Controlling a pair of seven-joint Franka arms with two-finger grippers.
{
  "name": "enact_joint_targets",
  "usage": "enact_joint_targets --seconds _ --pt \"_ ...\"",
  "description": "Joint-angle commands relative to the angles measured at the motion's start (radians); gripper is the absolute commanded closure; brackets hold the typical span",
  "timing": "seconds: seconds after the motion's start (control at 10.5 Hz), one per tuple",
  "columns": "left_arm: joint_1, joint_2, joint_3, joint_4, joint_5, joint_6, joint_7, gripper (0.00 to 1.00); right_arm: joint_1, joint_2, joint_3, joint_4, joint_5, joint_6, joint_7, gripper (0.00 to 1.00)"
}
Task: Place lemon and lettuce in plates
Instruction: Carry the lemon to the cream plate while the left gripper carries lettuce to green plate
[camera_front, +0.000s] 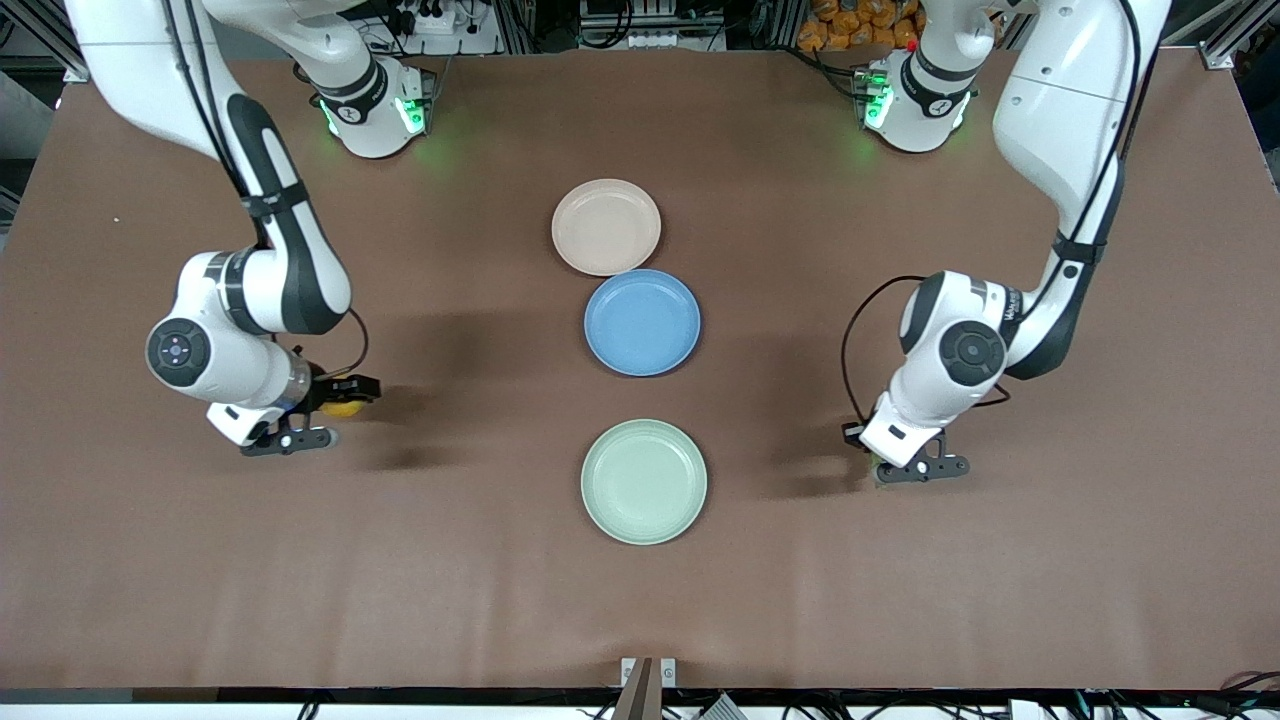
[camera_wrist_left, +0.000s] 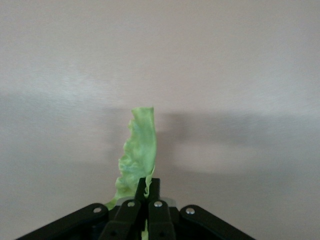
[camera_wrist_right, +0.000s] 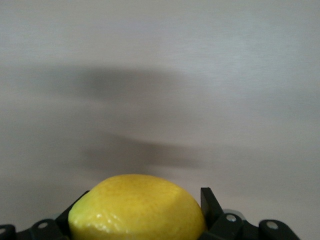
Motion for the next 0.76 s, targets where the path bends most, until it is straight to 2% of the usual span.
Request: enact_joint_targets --seconds 0.0,0.19,0.47,0.66 --pt "-0.025 -0.013 -0.049 0.038 0.015 -0.004 -0.227 1.0 0.105 -0.029 0.004 0.0 0.034 -0.065 0.091 0.82" --pt "-0.047 0.002 -0.083 0.086 0.015 -0.002 -0.385 1.0 0.162 -0.03 0.004 -0.001 0.034 -0.115 0.122 0.79" --pt "-0.118 0.032 -0.083 0.172 0.015 -0.002 -0.613 1.0 0.23 -0.068 0.008 -0.009 0.036 -0.207 0.125 0.79" --pt "-0.163 0.059 -0.08 0.22 0.021 -0.001 -0.732 1.0 0.296 -0.072 0.008 -0.017 0.036 -0.215 0.22 0.79"
